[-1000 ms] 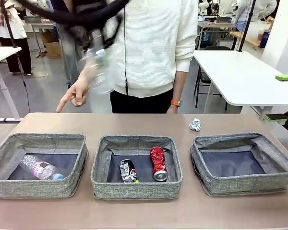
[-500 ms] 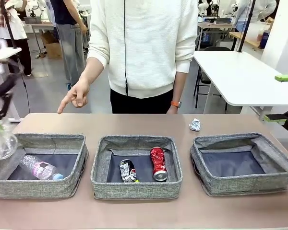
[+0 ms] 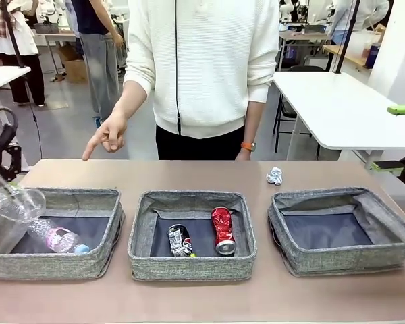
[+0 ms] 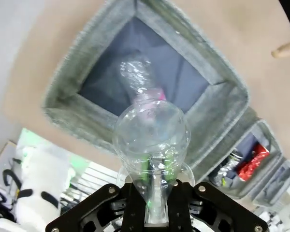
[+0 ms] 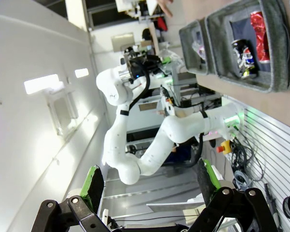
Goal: Sort the waste into the appropriate baskets.
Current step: Place the picked waste into the Fabric basket indicated by the person, then pick up the waste item pointed out by the person.
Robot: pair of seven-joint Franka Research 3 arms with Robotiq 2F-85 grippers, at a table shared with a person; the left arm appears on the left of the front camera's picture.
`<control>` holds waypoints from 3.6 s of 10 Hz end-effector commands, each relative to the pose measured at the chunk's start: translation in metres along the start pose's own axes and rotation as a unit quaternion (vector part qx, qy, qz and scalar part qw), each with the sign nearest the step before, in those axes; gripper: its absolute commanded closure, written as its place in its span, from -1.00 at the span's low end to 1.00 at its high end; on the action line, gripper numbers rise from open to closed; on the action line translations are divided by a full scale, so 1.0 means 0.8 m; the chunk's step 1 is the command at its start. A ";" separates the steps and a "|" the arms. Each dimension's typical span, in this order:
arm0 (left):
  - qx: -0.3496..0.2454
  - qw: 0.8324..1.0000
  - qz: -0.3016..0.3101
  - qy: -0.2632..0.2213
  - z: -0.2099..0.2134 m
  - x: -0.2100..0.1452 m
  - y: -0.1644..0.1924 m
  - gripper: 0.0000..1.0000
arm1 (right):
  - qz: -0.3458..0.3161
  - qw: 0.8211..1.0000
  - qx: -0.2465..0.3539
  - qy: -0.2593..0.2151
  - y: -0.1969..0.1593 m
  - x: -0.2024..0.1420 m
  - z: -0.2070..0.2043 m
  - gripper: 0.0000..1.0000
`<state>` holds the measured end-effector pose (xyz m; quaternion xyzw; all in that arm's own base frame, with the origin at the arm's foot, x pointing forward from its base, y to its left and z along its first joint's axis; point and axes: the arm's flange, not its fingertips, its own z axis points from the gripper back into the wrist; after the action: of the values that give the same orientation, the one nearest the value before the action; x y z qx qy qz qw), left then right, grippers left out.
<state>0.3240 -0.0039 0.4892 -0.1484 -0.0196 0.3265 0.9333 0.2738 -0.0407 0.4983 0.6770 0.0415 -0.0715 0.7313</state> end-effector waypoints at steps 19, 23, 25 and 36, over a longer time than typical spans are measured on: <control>-0.662 0.637 -0.206 0.336 0.065 0.035 0.051 -1.00 | 0.002 1.000 0.009 -0.001 0.007 0.000 -0.001 -1.00; -0.666 0.676 -0.157 0.273 0.035 0.029 0.091 -1.00 | 0.002 1.000 0.009 -0.001 0.007 0.000 -0.001 -1.00; -0.682 0.677 -0.169 0.218 0.071 0.036 0.093 -1.00 | 0.002 1.000 0.009 -0.001 0.007 0.000 -0.001 -1.00; -0.682 0.677 -0.169 0.218 0.071 0.036 0.093 -1.00 | 0.002 1.000 0.009 -0.001 0.007 0.000 -0.001 -1.00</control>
<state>0.2941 0.0863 0.5147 -0.8003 -0.0537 0.0163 0.5970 0.2737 -0.0409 0.4984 0.6770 0.0413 -0.0716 0.7313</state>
